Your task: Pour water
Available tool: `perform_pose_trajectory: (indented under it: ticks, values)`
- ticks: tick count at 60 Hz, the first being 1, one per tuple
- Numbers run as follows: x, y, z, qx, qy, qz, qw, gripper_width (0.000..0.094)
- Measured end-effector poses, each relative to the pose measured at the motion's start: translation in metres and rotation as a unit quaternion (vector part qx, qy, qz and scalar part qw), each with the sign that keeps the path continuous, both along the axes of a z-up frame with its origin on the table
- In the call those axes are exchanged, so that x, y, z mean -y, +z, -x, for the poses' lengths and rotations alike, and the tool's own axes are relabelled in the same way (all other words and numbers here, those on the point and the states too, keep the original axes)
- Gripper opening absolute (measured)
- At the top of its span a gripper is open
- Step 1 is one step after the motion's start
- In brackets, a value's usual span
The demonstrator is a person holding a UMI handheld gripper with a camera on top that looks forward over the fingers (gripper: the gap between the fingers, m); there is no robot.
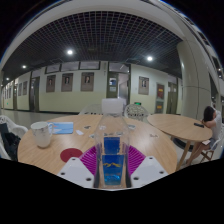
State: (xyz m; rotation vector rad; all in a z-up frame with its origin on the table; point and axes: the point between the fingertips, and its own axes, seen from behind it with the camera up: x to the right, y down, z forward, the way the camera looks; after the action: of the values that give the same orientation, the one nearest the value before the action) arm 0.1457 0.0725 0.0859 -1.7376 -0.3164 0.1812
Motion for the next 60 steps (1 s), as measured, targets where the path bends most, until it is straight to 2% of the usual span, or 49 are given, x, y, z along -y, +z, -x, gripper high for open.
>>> perform_pose_trajectory:
  ticks: [4, 15, 23, 29, 36, 44, 52, 56, 60]
  values:
    - [-0.002, 0.001, -0.001, 0.005, -0.002, -0.008, 1.000, 0.0312]
    - [-0.003, 0.006, 0.012, 0.056, -0.001, -0.022, 0.998, 0.0295]
    - [-0.014, 0.057, 0.033, 0.196, -0.006, -0.094, 0.976, 0.0294]
    - [-0.019, 0.100, 0.075, 0.335, 0.005, -0.163, 0.928, 0.0293]
    - [-0.013, 0.141, 0.134, 0.503, 0.028, -0.230, 0.833, 0.0294]
    - [-0.014, 0.151, 0.185, 0.697, 0.035, -0.288, 0.656, 0.0295]
    - [-0.020, 0.132, 0.218, 0.804, 0.038, -0.309, 0.507, 0.0294]
    - [-0.016, 0.137, 0.227, 0.840, 0.041, -0.319, 0.438, 0.0293]
    - [-0.017, 0.137, 0.236, 0.859, 0.039, -0.329, 0.390, 0.0294]
